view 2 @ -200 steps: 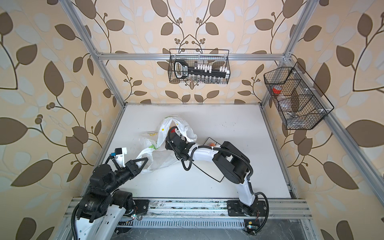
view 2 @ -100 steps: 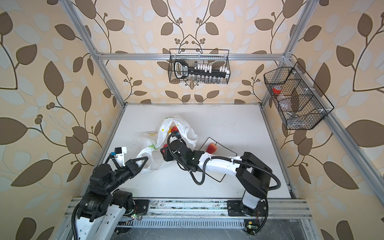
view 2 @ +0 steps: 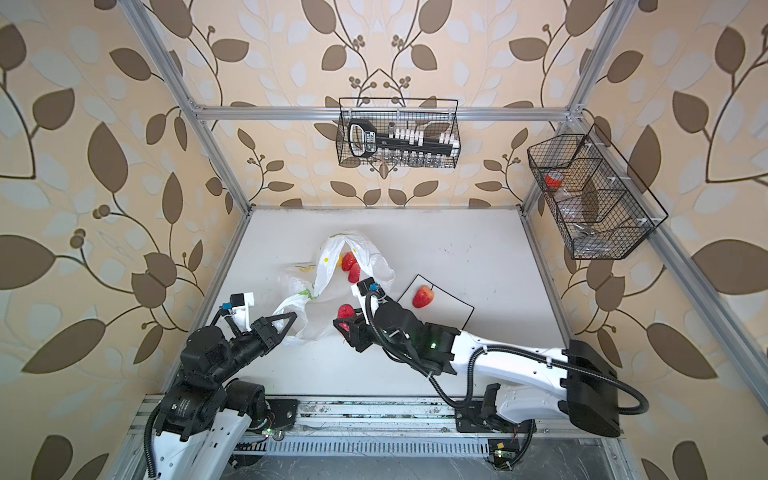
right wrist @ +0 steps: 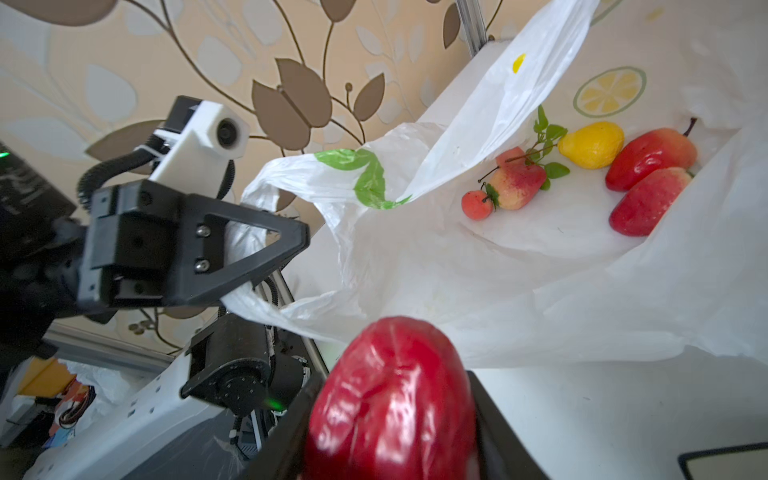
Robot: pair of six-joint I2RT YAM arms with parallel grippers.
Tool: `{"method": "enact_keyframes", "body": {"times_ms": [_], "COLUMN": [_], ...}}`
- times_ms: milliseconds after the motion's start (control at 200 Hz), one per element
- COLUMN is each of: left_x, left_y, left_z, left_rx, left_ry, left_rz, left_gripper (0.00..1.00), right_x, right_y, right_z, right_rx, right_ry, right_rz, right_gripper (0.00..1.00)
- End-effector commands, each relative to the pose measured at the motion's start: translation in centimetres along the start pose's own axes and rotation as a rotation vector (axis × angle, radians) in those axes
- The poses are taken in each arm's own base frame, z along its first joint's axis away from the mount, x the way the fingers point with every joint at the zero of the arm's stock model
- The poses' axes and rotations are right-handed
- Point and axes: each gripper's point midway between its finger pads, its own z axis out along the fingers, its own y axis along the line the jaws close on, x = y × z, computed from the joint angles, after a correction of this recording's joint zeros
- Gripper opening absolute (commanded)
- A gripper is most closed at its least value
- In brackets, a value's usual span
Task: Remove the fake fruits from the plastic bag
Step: 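Lift the red apple out of the bag with the right gripper toward the tray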
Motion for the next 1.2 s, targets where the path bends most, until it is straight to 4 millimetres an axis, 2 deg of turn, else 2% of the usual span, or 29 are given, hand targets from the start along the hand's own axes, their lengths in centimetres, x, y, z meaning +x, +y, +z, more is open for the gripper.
{"method": "enact_keyframes", "body": {"times_ms": [0,100,205,330,470,740,935,1195], "left_x": [-0.9,-1.0,-1.1,-1.1,-1.1,-1.0,-1.1,-1.0], "left_y": [-0.6,-0.5,-0.5,-0.4,-0.5,-0.6,-0.7,-0.7], "left_z": [0.1,0.0,0.0,0.0,-0.1,-0.4,-0.5,-0.5], "left_rx": [0.013,0.004,0.0,-0.005,-0.012,-0.014,-0.015,-0.013], "left_ry": [-0.036,-0.043,-0.047,-0.047,-0.045,-0.044,-0.045,-0.041], "left_rz": [0.031,0.033,0.036,0.035,0.038,0.065,0.073,0.069], "left_gripper": [0.0,0.0,0.0,0.0,0.0,0.0,0.0,0.0], "right_x": [1.0,1.1,1.9,3.4,4.9,7.6,9.5,11.6], "right_y": [-1.3,-2.3,-4.6,-8.2,-13.1,-20.6,-23.7,-25.1], "right_z": [-2.0,-3.7,-4.9,-6.1,-7.4,-7.5,-7.7,-6.6], "right_rx": [0.045,0.08,0.173,0.319,0.493,0.707,0.809,0.823], "right_ry": [0.021,0.011,0.009,0.001,-0.024,0.043,0.085,0.138], "right_rz": [-0.1,-0.088,-0.047,0.031,0.187,0.365,0.424,0.457], "right_gripper": [0.36,0.37,0.37,0.36,0.36,0.37,0.39,0.41]}}
